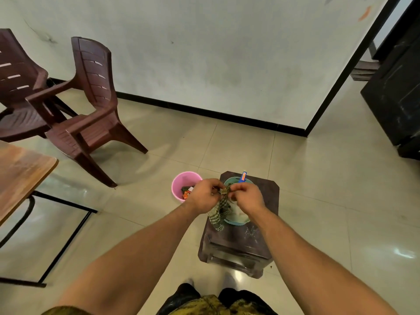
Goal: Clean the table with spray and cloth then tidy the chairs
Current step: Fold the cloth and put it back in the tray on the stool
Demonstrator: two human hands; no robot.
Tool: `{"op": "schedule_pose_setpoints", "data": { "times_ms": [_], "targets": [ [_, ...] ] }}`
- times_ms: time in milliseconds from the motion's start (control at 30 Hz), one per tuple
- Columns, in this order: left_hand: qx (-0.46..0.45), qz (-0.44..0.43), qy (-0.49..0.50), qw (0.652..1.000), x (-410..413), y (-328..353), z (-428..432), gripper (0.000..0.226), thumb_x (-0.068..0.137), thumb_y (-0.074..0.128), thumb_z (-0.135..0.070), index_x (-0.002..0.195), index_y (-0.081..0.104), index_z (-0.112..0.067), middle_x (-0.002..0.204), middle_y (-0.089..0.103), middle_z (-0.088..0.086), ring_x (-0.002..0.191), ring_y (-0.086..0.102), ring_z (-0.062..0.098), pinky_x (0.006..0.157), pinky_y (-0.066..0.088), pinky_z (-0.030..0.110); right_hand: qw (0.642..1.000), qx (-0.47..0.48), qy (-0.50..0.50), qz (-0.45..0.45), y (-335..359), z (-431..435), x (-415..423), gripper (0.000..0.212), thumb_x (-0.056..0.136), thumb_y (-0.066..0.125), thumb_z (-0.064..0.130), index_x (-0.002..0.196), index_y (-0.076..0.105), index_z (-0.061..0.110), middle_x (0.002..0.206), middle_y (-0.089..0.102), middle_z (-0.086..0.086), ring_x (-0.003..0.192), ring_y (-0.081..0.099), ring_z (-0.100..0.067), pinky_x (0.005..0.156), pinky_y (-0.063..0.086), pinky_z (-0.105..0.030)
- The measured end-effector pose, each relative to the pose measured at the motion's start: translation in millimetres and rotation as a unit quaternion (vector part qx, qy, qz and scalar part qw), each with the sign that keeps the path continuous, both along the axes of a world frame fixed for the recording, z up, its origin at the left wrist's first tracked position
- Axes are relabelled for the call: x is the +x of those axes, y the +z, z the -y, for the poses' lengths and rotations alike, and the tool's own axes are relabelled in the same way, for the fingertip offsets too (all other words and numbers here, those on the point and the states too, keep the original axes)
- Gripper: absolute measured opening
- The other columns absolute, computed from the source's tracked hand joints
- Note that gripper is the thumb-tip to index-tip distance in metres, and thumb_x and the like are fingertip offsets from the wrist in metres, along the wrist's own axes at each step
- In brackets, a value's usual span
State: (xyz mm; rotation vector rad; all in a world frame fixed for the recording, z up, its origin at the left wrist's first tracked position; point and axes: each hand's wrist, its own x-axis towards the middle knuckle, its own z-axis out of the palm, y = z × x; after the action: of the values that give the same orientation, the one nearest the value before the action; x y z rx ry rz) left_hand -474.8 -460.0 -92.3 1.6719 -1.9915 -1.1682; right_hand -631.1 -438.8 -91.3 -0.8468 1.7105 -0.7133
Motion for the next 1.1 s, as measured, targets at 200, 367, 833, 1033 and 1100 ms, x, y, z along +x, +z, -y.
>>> {"op": "schedule_pose_setpoints", "data": {
  "times_ms": [200, 367, 833, 1033, 1100],
  "targets": [
    [-0.016, 0.012, -0.077, 0.997, 9, 23, 13, 0.027, 0.083, 0.064, 0.008, 0.094, 0.072, -0.015, 0.084, 0.064, -0.015, 0.081, 0.061, 0.000, 0.073, 0.045, 0.004, 0.909, -0.020, 0.282, -0.306, -18, -3, -30, 0.094, 0.081, 0.075, 0.027, 0.158, 0.021, 0.032, 0.157, 0.028, -0.009, 0.145, 0.025, -0.032, 0.112, 0.036, -0.048],
    [-0.046, 0.038, -0.101, 0.993, 24, 43, 28, 0.019, 0.087, 0.063, 0.000, 0.094, 0.070, -0.017, 0.093, 0.067, -0.006, 0.090, 0.062, 0.010, 0.080, 0.050, 0.017, 0.899, -0.021, 0.290, -0.327, -20, 1, -49, 0.024, 0.093, 0.062, 0.036, 0.114, 0.071, 0.030, 0.120, 0.068, -0.001, 0.113, 0.062, -0.026, 0.091, 0.049, -0.038],
    [0.076, -0.128, 0.074, 0.986, 47, 58, 41, 0.010, 0.091, 0.060, 0.002, 0.086, 0.064, -0.005, 0.079, 0.062, 0.006, 0.074, 0.060, 0.018, 0.068, 0.052, 0.027, 0.962, -0.102, 0.228, -0.109, 55, 37, -68, 0.027, 0.096, 0.059, 0.016, 0.071, 0.064, 0.008, 0.078, 0.066, -0.013, 0.075, 0.062, -0.033, 0.076, 0.055, -0.042],
    [0.237, -0.463, 0.128, 0.844, 31, 82, 62, 0.050, 0.104, 0.040, -0.048, 0.123, 0.064, -0.008, 0.113, 0.070, 0.012, 0.108, 0.066, 0.029, 0.101, 0.048, 0.049, 0.962, -0.094, 0.030, 0.253, 81, 62, -59, 0.061, 0.097, 0.043, 0.062, 0.110, 0.068, 0.008, 0.098, 0.069, -0.005, 0.094, 0.064, -0.019, 0.090, 0.050, -0.041],
    [0.322, -0.378, 0.125, 0.859, 24, 49, 40, 0.061, 0.101, 0.037, -0.058, 0.132, 0.061, -0.011, 0.119, 0.072, 0.013, 0.110, 0.070, 0.029, 0.096, 0.053, 0.048, 0.961, 0.007, 0.071, 0.267, 42, 39, -49, 0.077, 0.094, 0.034, 0.074, 0.113, 0.064, 0.005, 0.092, 0.067, -0.004, 0.086, 0.061, -0.018, 0.089, 0.048, -0.038]
  ]
}}
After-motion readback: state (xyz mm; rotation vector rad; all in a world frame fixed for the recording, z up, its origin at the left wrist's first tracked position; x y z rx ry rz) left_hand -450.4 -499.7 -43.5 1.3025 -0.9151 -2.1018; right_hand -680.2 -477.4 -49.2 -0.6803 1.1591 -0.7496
